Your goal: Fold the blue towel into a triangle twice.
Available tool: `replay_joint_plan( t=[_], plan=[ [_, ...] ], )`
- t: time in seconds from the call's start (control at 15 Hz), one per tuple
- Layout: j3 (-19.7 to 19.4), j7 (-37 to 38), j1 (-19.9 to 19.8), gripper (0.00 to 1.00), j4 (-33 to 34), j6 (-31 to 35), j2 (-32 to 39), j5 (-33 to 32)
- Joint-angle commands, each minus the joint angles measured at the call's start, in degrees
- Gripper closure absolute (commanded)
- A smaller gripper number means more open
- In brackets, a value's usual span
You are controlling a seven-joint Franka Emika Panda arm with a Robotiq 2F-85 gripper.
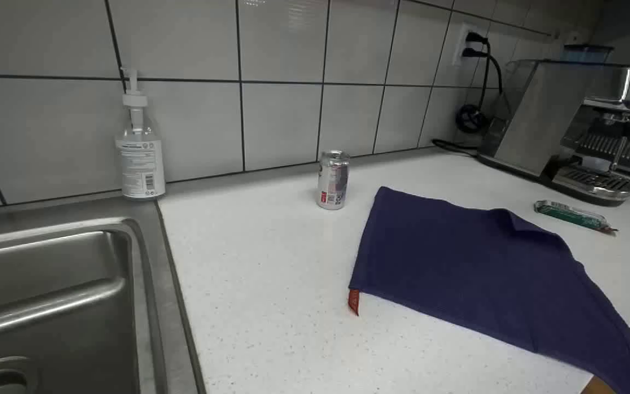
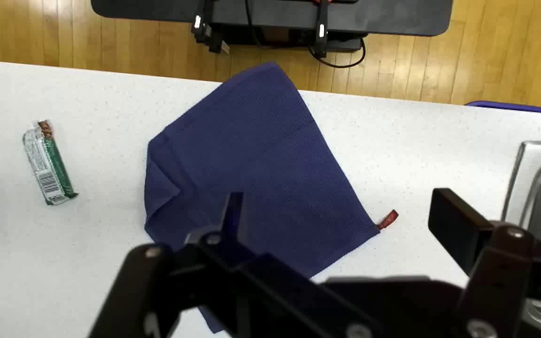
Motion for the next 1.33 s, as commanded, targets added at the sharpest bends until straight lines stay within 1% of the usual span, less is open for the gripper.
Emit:
replay_joint_plan(
  t=[0.0, 0.4, 0.8, 1.27],
  plan=[
    [-0.4, 0.2, 0.5, 0.0, 0.1, -0.1, 0.1, -0.2],
    [-0.6, 0.0, 0.5, 0.0, -1.6, 3.1, -0.6, -0.1],
    [-0.6, -0.4, 0.6, 0.0, -5.4, 8.6, -1.4, -0.5],
    [-0.5, -0.4, 0.3, 0.0, -10.2, 11.9, -1.6, -2.1]
  ],
)
